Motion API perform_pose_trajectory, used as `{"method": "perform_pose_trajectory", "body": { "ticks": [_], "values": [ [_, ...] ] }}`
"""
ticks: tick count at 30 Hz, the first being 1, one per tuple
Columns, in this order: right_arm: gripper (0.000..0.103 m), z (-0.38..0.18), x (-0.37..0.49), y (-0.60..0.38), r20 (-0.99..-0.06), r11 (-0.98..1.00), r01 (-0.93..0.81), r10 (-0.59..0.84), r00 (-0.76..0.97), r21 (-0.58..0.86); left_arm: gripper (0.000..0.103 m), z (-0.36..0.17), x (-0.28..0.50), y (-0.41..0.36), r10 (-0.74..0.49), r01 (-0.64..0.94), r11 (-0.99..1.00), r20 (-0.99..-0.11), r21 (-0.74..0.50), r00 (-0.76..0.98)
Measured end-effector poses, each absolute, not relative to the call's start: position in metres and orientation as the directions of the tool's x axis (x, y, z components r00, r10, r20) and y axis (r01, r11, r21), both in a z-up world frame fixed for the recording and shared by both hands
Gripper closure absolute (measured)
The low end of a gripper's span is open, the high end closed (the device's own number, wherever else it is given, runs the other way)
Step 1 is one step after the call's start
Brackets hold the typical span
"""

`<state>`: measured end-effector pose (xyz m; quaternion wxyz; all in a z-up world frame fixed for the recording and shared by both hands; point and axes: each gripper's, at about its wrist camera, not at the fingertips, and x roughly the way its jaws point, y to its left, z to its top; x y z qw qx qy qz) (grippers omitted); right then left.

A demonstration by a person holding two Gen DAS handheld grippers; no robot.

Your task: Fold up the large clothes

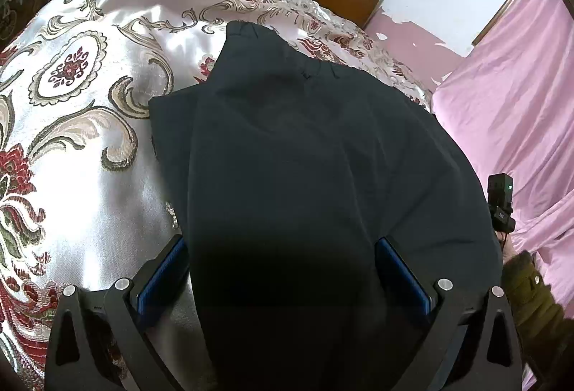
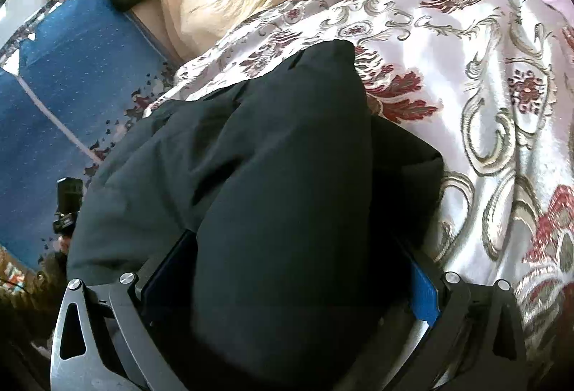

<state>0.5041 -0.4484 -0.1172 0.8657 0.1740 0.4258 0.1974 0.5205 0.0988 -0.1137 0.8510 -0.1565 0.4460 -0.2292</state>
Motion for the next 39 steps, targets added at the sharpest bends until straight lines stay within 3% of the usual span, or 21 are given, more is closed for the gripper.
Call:
{"method": "perform_pose_trajectory", "body": {
  "ticks": [4,10,17,21,31,39],
  "values": [
    [0.001,-0.114,0.491,-0.452,-0.673,0.881,-0.183,0.454,0.585,0.435,0.0,-0.114,0.521,0.097,-0.526,0.252,0.848,-0.688,-0.466,0.499],
    [0.001,-0.114,0.489,-0.478,-0.646,0.839,-0.172,0.513,0.565,0.516,0.0,-0.114,0.522,0.097,-0.525,0.252,0.849,-0.685,-0.464,0.505],
    [0.001,-0.114,0.485,-0.482,-0.69,0.855,-0.18,0.502,0.522,0.486,0.0,-0.115,0.521,0.097,-0.524,0.252,0.849,-0.681,-0.464,0.512],
    [0.001,-0.119,0.486,-0.486,-0.669,0.836,-0.177,0.526,0.526,0.519,0.0,-0.116,0.521,0.098,-0.53,0.253,0.845,-0.678,-0.47,0.509],
    [0.001,-0.135,0.49,-0.471,-0.581,0.753,-0.223,0.631,0.515,0.62,0.0,-0.12,0.541,0.093,-0.63,0.315,0.777,-0.68,-0.545,0.376],
    [0.001,-0.137,0.49,-0.463,-0.59,0.756,-0.232,0.632,0.502,0.612,0.0,-0.122,0.548,0.09,-0.682,0.351,0.731,-0.651,-0.585,0.333]
  ]
}}
